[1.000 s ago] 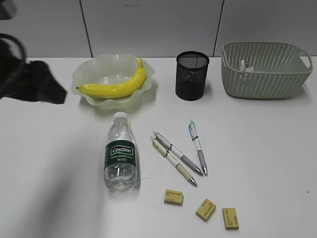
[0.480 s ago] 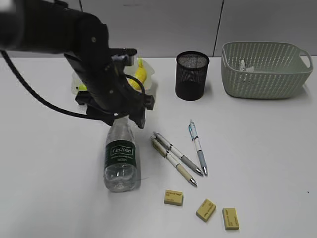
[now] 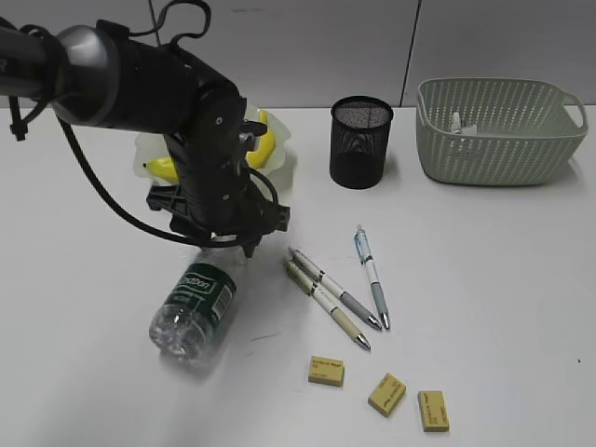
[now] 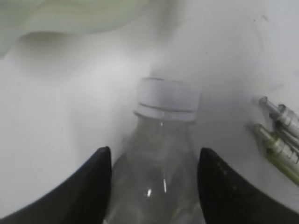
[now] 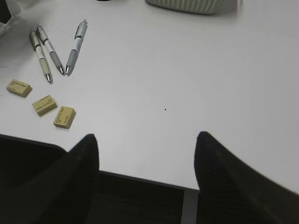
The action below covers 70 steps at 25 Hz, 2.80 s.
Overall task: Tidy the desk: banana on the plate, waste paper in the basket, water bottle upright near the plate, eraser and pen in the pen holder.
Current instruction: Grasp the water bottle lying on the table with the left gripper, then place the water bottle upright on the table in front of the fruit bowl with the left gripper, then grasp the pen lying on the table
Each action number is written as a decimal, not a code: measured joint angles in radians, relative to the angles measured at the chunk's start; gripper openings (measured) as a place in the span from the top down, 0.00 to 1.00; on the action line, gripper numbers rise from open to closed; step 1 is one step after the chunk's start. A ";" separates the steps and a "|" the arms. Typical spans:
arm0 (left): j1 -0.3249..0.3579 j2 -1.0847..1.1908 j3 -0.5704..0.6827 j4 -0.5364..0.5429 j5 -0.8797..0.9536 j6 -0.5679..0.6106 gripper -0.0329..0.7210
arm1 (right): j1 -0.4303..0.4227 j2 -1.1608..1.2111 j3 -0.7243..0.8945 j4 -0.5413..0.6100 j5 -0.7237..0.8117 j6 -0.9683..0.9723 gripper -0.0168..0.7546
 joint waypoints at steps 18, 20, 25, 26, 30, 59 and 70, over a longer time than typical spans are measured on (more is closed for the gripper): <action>0.021 -0.470 0.397 0.659 -0.405 -0.312 0.58 | 0.000 0.000 0.000 0.000 -0.017 0.000 0.32; 0.056 -0.542 0.530 0.772 -0.559 -0.397 0.58 | 0.000 0.000 0.002 0.000 -0.025 0.000 0.32; 0.166 -0.573 0.695 0.834 -0.785 -0.454 0.62 | 0.000 0.000 0.004 0.000 -0.036 -0.001 0.32; 0.186 -0.574 0.702 0.844 -0.808 -0.458 0.62 | 0.000 0.000 0.005 0.001 -0.037 -0.001 0.32; 0.225 -0.574 0.707 0.845 -0.861 -0.459 0.62 | 0.000 0.000 0.005 0.001 -0.039 -0.001 0.32; 0.229 -0.603 0.571 0.805 -0.716 -0.461 0.60 | 0.000 0.000 0.006 0.001 -0.044 -0.001 0.32; 0.229 -1.203 0.759 0.487 -0.276 -0.152 0.35 | 0.000 0.000 0.017 0.001 -0.086 -0.001 0.32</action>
